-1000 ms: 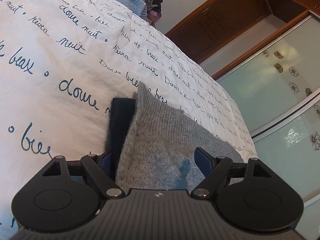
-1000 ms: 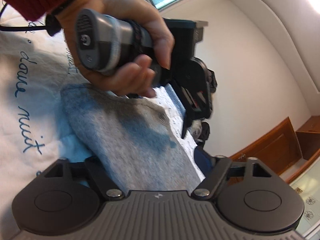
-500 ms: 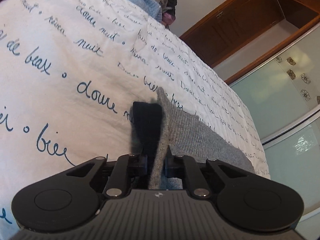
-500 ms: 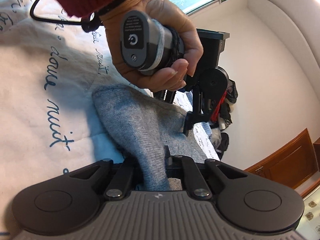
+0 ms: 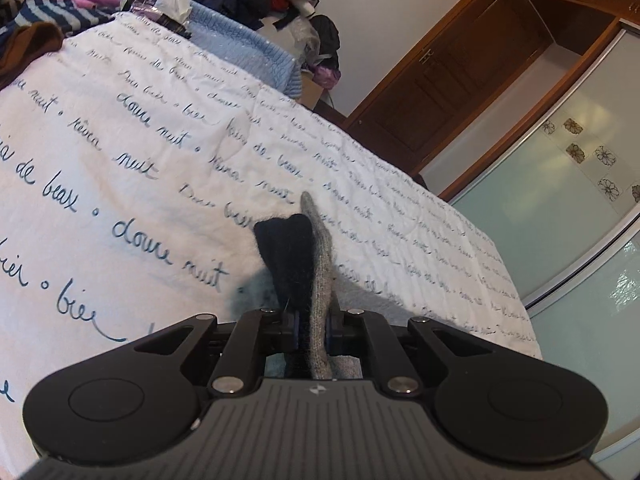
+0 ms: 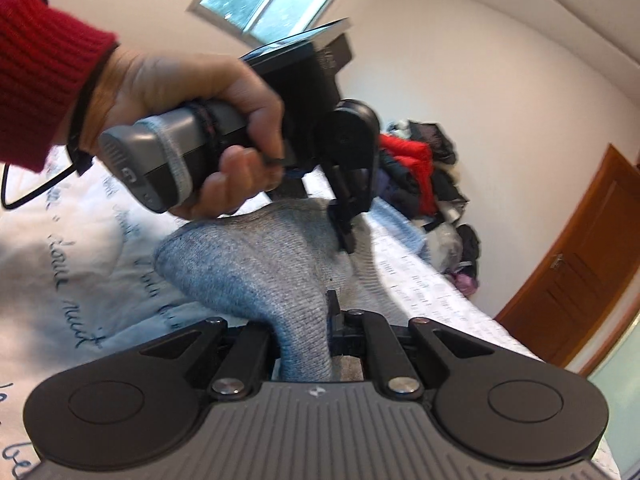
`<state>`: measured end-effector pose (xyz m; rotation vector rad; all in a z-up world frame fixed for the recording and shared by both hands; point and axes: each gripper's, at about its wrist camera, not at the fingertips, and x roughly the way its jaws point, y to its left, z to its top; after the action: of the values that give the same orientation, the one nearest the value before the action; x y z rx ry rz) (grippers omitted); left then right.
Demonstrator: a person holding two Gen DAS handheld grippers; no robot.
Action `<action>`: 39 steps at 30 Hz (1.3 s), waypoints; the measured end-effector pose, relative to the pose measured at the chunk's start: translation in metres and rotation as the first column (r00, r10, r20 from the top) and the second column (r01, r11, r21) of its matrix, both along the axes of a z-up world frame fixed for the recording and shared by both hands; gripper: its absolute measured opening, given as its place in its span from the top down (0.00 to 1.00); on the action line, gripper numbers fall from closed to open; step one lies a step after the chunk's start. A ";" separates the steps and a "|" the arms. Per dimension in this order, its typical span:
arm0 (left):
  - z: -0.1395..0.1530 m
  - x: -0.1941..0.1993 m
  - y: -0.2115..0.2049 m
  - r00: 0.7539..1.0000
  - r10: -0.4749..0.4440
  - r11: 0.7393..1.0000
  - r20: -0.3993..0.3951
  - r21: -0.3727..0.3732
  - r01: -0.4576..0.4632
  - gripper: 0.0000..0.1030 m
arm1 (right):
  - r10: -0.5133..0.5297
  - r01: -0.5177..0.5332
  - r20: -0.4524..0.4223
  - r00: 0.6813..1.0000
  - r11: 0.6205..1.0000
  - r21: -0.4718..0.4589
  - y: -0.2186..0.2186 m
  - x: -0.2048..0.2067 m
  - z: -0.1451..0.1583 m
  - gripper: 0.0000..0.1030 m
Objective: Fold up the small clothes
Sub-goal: 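Lift the held sweater edge with both grippers and fold it over the rest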
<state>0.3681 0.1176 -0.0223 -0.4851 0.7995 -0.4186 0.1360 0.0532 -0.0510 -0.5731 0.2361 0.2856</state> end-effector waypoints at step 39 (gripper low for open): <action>0.043 -0.029 -0.232 0.964 -0.251 0.960 0.088 0.152 0.236 0.90 | -0.250 0.254 -0.053 0.967 0.917 0.309 -0.165 -0.038 0.020 0.94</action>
<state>0.3392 -0.1148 0.0207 -0.2302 0.7822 -0.6072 0.0981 -0.1114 -0.0310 -0.2210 0.2676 0.0727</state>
